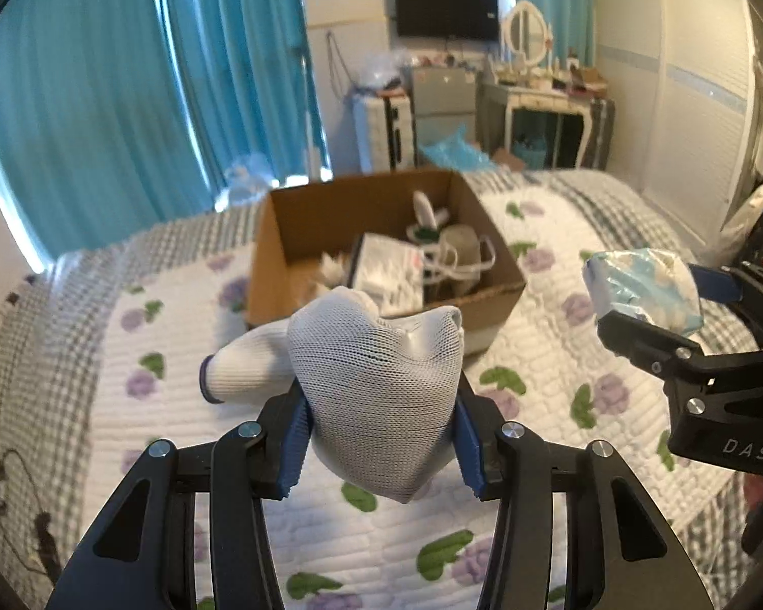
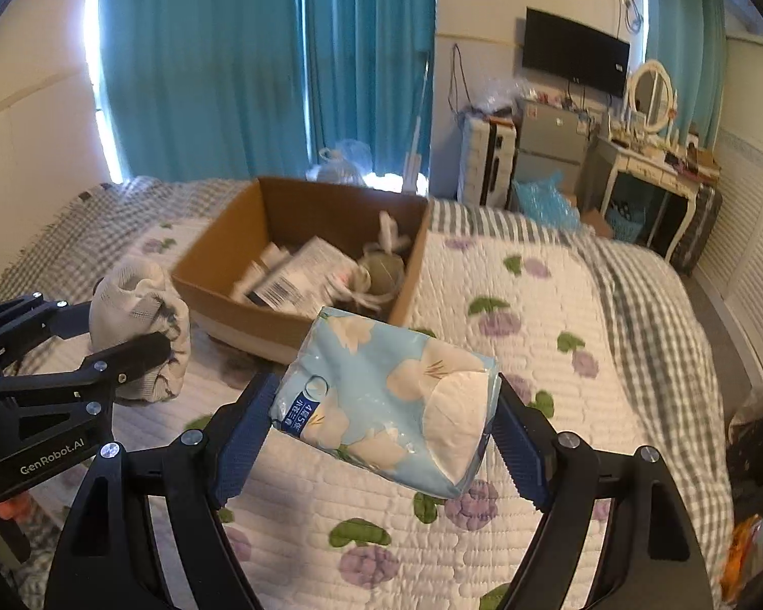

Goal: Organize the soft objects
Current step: 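Carry the tissue pack and glove into the box and open both tools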

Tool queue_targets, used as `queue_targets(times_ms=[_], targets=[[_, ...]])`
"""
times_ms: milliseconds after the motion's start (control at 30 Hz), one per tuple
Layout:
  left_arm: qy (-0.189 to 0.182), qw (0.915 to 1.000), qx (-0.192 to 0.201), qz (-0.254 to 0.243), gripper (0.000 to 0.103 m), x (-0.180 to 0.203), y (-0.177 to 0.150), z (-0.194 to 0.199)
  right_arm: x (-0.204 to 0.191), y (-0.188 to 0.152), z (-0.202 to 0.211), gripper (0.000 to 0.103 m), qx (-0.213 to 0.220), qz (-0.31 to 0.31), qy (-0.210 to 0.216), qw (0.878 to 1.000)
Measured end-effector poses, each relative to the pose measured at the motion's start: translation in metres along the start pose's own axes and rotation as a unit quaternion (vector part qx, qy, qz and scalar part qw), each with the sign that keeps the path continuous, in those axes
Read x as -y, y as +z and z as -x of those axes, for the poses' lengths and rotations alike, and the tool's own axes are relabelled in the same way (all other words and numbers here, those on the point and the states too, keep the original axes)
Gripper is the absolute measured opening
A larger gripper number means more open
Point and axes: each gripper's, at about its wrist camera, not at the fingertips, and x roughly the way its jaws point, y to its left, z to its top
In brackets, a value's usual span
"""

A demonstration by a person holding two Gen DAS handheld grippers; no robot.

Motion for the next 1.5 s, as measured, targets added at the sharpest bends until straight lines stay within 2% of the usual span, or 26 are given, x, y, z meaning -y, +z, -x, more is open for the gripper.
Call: queue_targets(times_ms=[300,433,633,933,1267,1400,1500], targets=[[-0.005,0.9989,0.046,0.009,0.047,-0.005,0.023,0.05,-0.021,0.03,0.062,0.081,0.035,0.032,-0.008,0.999],[-0.008,0.9981,0.061,0.008,0.047,-0.01,0.036,0.058,-0.026,0.042,0.07,0.081,0.043,0.04,-0.012,0.998],[-0.006,0.9978,0.066,0.006,0.047,-0.022,0.051,0.049,-0.029,0.058,0.059,0.081,0.048,0.046,-0.012,0.998],[-0.01,0.9991,0.041,-0.002,0.047,-0.035,0.072,-0.007,-0.027,0.096,0.009,0.081,0.047,0.046,-0.006,0.998],[-0.037,0.9988,0.03,-0.014,0.049,-0.039,0.095,-0.085,-0.007,0.127,-0.067,0.081,0.049,0.014,-0.004,0.999],[-0.04,0.9988,0.02,-0.018,0.055,-0.04,0.098,-0.113,-0.002,0.134,-0.1,0.081,0.042,0.004,-0.003,0.999],[-0.038,0.999,0.01,-0.02,0.063,-0.041,0.099,-0.132,0.001,0.137,-0.122,0.081,0.038,-0.001,0.001,0.999]])
